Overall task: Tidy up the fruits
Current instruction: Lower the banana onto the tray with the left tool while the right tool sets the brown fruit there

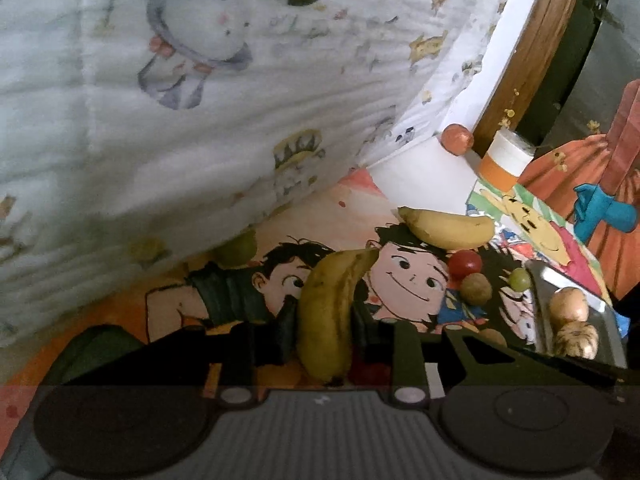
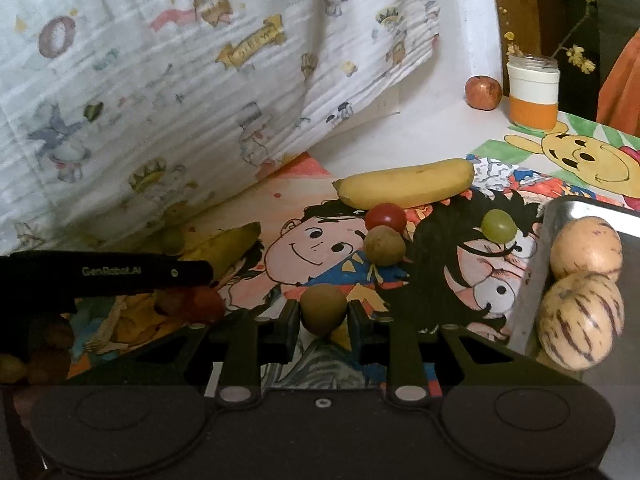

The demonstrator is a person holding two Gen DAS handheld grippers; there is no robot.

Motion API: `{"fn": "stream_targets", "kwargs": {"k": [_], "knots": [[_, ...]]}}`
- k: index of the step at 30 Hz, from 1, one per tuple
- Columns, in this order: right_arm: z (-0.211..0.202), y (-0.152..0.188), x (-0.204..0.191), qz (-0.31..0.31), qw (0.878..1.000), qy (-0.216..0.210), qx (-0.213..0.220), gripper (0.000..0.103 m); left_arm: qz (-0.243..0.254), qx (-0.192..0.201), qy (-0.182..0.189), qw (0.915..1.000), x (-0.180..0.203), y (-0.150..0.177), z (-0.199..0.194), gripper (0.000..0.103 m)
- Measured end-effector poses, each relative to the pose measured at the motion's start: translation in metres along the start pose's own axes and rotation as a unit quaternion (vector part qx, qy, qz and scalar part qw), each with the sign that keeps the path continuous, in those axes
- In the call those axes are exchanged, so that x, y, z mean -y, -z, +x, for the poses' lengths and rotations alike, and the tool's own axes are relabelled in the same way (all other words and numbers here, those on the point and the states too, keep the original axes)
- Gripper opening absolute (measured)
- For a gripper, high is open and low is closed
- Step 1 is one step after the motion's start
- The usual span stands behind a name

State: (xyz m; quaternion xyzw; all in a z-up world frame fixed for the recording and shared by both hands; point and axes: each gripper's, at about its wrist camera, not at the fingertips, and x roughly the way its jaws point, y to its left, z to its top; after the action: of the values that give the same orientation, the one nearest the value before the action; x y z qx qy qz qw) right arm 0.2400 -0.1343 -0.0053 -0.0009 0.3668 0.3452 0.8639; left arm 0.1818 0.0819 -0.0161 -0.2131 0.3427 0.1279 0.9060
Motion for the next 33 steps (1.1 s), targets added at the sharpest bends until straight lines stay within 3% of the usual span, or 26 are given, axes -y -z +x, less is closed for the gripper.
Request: {"fn": "stream_targets", "kwargs": {"k": [8, 16, 33], "knots": [[-0.04, 0.014, 0.007, 0.017, 1.0, -0.001, 0.026, 0.028, 0.006, 0.004, 0.019, 0.9998, 0.013, 0.009, -0.023, 0.032], [-0.089, 0.031, 0.032, 0.042, 0.997, 0.031, 0.064, 0.028, 0.031, 0.009, 0.051, 0.9982, 0.049, 0.018, -0.042, 0.032], [-0.143, 0.08, 0.091, 0.072, 0.988, 0.112, 0.08, 0.028, 0.102, -0.057, 0.158, 0.9805, 0.155, 0.056, -0.031, 0.032]]}}
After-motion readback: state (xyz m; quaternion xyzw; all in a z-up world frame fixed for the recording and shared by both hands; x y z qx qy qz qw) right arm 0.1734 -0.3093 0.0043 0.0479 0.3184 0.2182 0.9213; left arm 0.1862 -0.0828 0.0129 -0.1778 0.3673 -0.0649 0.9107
